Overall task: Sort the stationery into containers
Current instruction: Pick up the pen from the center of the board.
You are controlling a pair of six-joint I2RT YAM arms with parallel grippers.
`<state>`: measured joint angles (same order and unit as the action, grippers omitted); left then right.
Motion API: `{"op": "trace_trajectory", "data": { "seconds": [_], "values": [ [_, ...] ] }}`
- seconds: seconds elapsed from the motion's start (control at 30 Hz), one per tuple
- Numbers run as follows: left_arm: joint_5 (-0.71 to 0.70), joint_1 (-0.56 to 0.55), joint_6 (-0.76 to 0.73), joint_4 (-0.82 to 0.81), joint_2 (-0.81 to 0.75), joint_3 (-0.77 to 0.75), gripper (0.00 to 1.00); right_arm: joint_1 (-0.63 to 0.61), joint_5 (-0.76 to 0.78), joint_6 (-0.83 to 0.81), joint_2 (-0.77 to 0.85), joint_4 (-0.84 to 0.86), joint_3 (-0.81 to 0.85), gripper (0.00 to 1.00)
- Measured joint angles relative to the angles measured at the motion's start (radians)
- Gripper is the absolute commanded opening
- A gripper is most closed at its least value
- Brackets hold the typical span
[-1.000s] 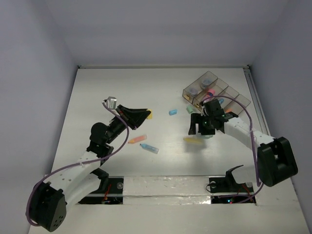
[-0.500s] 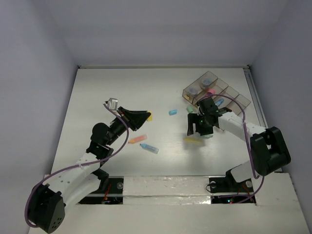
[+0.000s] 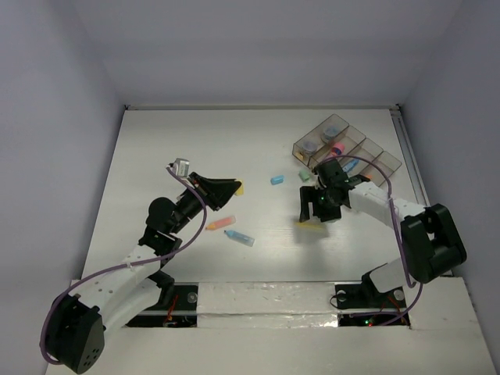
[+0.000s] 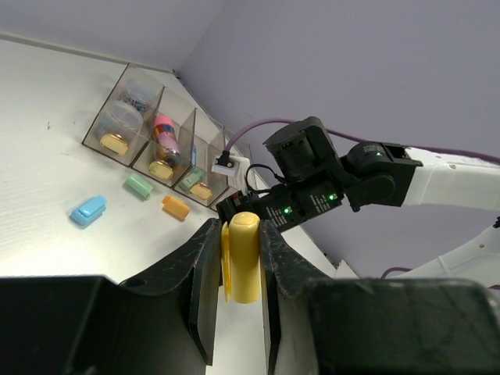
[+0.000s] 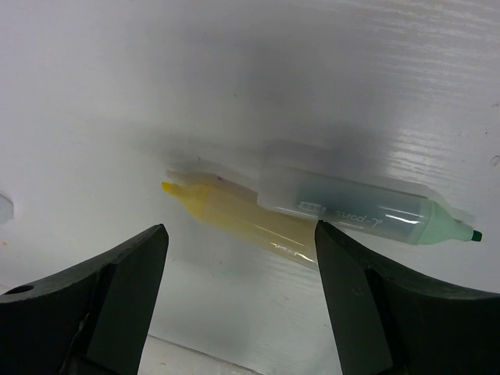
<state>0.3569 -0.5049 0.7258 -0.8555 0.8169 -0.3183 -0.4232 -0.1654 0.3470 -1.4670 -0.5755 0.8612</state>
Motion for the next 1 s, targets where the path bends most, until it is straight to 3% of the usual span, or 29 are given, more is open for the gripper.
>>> {"op": "trace_trajectory", "data": {
  "seconds": [0.23,0.57,1.0],
  "values": [
    [0.000,0.000,0.000,0.000,0.000,0.000,0.00,-0.027,-0.003,0.009,-0.013,0.000,-0.015,0.83],
    [-0.002,0.000,0.000,0.000,0.000,0.000,0.00,-0.210,0.033,0.085,-0.013,-0.001,-0.045,0.81],
    [-0.056,0.000,0.000,0.002,-0.003,0.005,0.00,-0.266,0.292,0.196,-0.052,-0.024,-0.025,0.63]
  ]
}}
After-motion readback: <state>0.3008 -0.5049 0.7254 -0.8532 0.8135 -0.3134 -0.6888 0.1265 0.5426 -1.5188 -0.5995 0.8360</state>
